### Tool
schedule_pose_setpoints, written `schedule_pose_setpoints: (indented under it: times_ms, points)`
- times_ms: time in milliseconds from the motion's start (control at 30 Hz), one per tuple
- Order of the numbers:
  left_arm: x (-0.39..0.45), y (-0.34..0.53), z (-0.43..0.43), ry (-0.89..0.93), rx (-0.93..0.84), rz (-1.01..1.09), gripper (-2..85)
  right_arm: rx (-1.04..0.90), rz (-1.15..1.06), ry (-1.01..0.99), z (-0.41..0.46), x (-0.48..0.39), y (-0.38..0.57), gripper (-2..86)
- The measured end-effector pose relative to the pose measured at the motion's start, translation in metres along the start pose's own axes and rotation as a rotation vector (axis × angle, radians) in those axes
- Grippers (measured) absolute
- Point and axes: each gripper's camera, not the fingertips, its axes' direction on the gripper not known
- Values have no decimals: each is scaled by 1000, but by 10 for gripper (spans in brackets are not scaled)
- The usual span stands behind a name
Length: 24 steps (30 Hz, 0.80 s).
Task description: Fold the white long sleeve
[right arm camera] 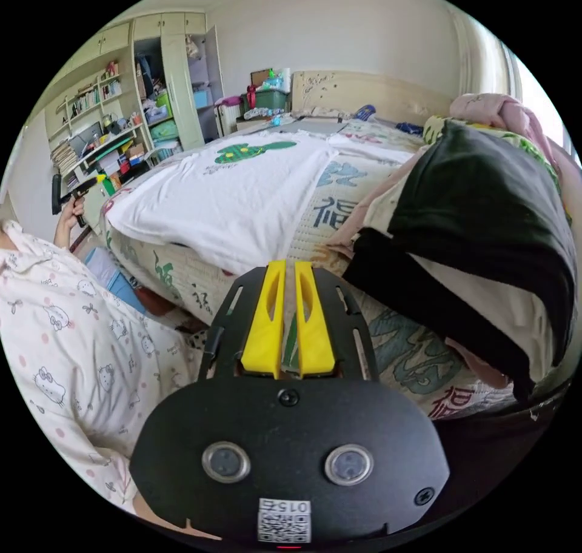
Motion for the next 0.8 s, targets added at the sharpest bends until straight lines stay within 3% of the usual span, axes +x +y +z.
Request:
schedule_pose_setpoints:
  times_ms: [133, 200, 267, 367, 433, 500, 533, 633, 733, 800]
  points:
    - [21, -62, -32, -10, 402, 114, 94, 270, 9, 111, -28, -24, 3, -8]
    - [26, -83, -23, 26, 600, 94, 94, 334, -18, 279, -30, -48, -6, -9]
    - [26, -104, 16, 65, 803, 92, 79, 392, -82, 594, -22, -88, -22, -10]
    - [7, -133, 101, 53, 742, 63, 84, 497, -163, 958, 3, -125, -45, -10]
    - [-19, -133, 148, 115, 628, -34, 92, 497, -230, 1034, 19, -133, -65, -10]
    - [-42, -106, 171, 313, 657, -69, 97, 460, -245, 1000, 31, -128, -92, -10]
    - [-43, -97, 164, 432, 719, 34, 96, 450, -247, 944, 39, -121, -111, -10]
    - [-39, -91, 126, 417, 726, 52, 83, 479, -201, 768, 60, -89, -165, -10]
    - [-51, -61, 112, 458, 862, -8, 37, 443, -91, 442, 80, -40, -222, -10]
    - [-59, -58, 119, 477, 830, -77, 42, 381, -33, 265, 100, -9, -251, -10]
